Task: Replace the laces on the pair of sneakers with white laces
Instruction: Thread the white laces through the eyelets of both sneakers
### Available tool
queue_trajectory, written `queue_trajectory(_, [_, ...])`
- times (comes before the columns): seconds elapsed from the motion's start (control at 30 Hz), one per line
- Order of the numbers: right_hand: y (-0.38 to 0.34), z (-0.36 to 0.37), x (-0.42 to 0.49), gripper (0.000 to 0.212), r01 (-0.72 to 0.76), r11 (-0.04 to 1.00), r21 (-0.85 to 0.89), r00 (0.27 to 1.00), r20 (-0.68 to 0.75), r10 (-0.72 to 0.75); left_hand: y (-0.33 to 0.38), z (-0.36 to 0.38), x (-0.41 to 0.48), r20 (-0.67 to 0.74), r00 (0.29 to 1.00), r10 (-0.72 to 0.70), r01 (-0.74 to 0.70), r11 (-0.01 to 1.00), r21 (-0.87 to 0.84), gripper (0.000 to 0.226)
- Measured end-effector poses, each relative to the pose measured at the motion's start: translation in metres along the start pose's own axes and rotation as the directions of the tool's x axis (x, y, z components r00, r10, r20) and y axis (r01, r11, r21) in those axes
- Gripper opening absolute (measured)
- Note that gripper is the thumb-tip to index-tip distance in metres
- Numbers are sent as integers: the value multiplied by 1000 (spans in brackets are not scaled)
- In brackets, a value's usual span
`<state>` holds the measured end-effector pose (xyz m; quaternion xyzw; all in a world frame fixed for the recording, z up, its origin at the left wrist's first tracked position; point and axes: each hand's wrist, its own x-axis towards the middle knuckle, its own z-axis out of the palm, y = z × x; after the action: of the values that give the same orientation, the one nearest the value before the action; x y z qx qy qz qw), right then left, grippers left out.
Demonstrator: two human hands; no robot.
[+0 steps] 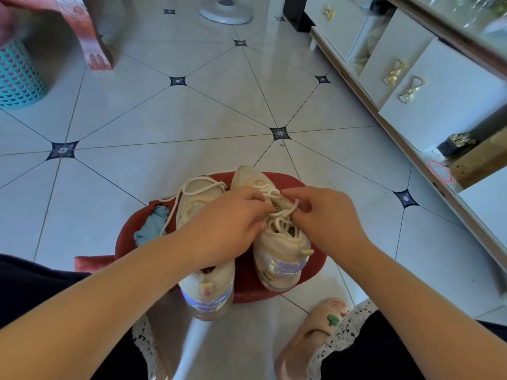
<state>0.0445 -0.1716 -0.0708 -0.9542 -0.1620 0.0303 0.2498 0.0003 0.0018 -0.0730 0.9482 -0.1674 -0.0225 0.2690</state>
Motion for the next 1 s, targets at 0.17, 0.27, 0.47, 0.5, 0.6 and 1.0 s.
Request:
queue_trajectory(0.17, [14,-14,16,29,-114,993,-14,992,-60,113,0,-2,12,-39,999,-4,5,1000,17,34])
queue_trajectory(0.27, [24,-14,20,29,-169,986,-16,986,-19,168,-2,-4,16,-42,999,-14,15,1000,10,29])
queue_trajectory(0.47, [29,-23,23,33,-259,940,221,960,165,225,-10,-11,15,-57,998,-37,40,998,47,24])
queue_trajectory(0.5, [29,-25,22,35,-275,930,243,954,187,233,-11,-12,14,-56,998,-39,41,998,49,24])
queue_trajectory(0.6, [27,-31,21,35,-281,929,240,949,213,232,-14,-20,11,-52,996,-73,76,996,49,24])
queue_trajectory(1.0, [-69,-37,4,21,154,984,85,982,99,-162,-73,-53,-25,-110,863,-493,487,870,-81,30])
